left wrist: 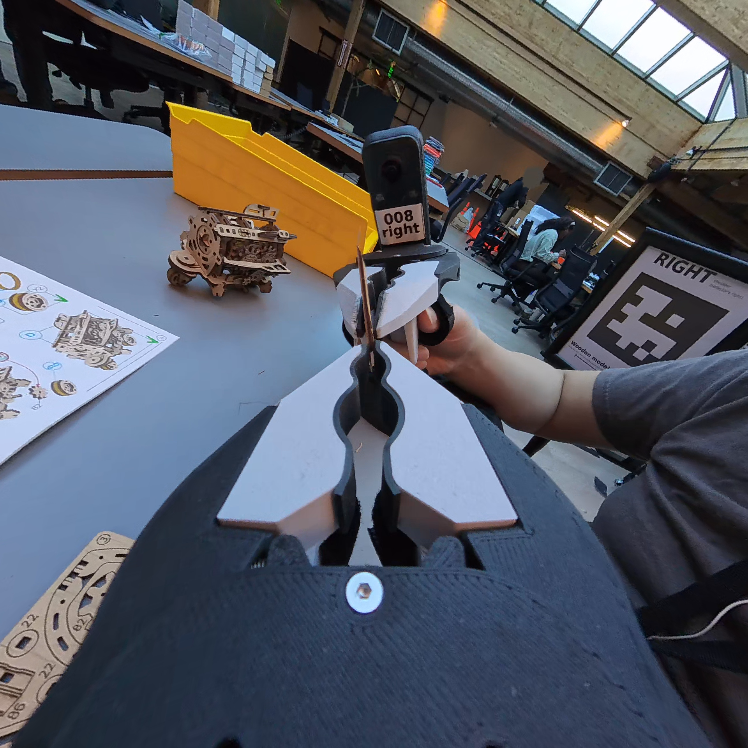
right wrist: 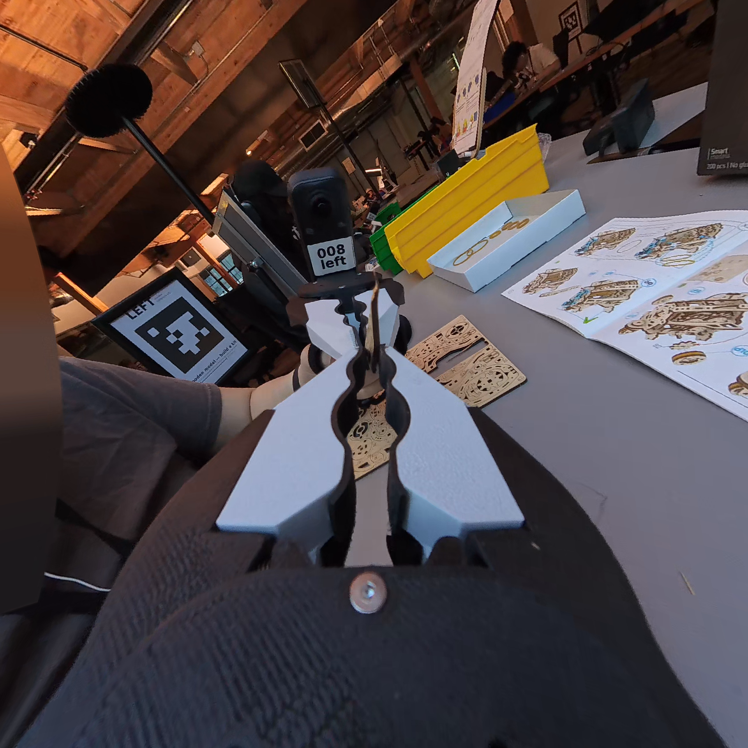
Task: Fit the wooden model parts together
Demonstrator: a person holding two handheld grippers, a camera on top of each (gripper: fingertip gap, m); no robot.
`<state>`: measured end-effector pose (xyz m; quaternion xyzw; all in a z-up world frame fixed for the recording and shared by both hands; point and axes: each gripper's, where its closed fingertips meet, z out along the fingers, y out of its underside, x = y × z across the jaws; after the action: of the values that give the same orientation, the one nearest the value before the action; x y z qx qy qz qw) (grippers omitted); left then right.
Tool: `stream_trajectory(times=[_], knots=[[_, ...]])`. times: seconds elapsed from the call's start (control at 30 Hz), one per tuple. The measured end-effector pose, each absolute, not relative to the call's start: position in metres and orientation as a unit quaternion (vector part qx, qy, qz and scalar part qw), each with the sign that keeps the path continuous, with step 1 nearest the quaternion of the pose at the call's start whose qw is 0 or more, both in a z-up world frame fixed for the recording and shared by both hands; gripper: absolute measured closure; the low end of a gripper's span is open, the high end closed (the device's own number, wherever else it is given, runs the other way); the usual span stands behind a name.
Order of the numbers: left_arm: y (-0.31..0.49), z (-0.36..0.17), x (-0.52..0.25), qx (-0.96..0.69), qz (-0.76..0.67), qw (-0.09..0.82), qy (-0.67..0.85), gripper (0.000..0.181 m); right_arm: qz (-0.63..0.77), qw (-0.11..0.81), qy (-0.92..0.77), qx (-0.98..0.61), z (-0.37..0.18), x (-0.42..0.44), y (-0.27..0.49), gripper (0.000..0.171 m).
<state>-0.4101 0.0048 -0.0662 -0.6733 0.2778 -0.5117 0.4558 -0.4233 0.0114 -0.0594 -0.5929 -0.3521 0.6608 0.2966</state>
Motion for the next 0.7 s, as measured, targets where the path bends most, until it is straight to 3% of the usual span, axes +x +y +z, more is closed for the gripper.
stream_trajectory(times=[0.5,0.7], knots=[[0.0056,-0.066,-0.4064,-0.678,-0.422,0.519,0.305,0.181,0.69,0.272,-0.328,-0.585,-0.0582,-0.4211,0.0114,0.168],[0.0074,-0.0631,-0.4072,-0.673,-0.395,0.55,0.298,0.181,0.641,0.347,-0.357,-0.584,-0.0549,-0.4221,0.0126,0.168]])
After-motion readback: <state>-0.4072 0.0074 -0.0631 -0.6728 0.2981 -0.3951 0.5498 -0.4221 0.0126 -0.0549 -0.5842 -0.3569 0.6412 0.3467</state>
